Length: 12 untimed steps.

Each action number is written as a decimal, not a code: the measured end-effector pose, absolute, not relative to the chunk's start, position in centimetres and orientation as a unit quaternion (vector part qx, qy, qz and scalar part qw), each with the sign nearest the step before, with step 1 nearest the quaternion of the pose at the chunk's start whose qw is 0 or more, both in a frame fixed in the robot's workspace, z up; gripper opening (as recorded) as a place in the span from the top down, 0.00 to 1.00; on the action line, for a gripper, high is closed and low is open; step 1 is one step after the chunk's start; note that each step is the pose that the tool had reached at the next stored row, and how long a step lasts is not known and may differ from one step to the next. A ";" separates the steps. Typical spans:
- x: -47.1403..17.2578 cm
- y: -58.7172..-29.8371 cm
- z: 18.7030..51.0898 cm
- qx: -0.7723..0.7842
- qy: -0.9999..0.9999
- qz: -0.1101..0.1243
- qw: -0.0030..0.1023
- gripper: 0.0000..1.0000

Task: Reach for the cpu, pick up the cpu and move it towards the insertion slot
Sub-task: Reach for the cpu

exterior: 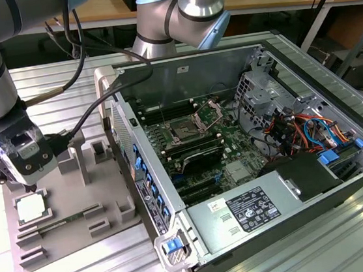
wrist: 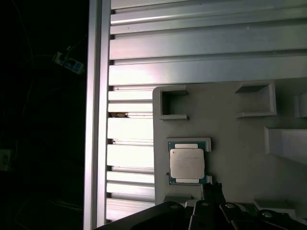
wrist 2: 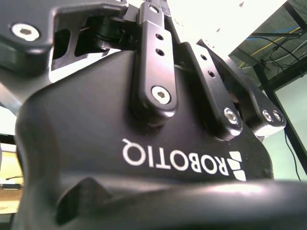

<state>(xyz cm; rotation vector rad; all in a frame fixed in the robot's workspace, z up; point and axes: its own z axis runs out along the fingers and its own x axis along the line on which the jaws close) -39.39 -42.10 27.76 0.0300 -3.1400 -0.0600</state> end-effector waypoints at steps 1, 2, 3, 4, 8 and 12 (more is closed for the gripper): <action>-39.4 -42.1 27.7 0.010 -1.000 -0.019 0.000 0.89; -39.4 -42.1 27.7 0.010 -1.000 -0.019 0.000 0.89; -39.4 -42.1 27.7 0.010 -1.000 -0.019 0.000 0.89; -39.4 -42.1 27.6 0.010 -1.000 -0.019 0.000 0.89; -39.4 -42.1 27.4 0.010 -1.000 -0.019 0.000 0.89; -39.4 -42.1 27.3 0.010 -1.000 -0.019 0.000 0.89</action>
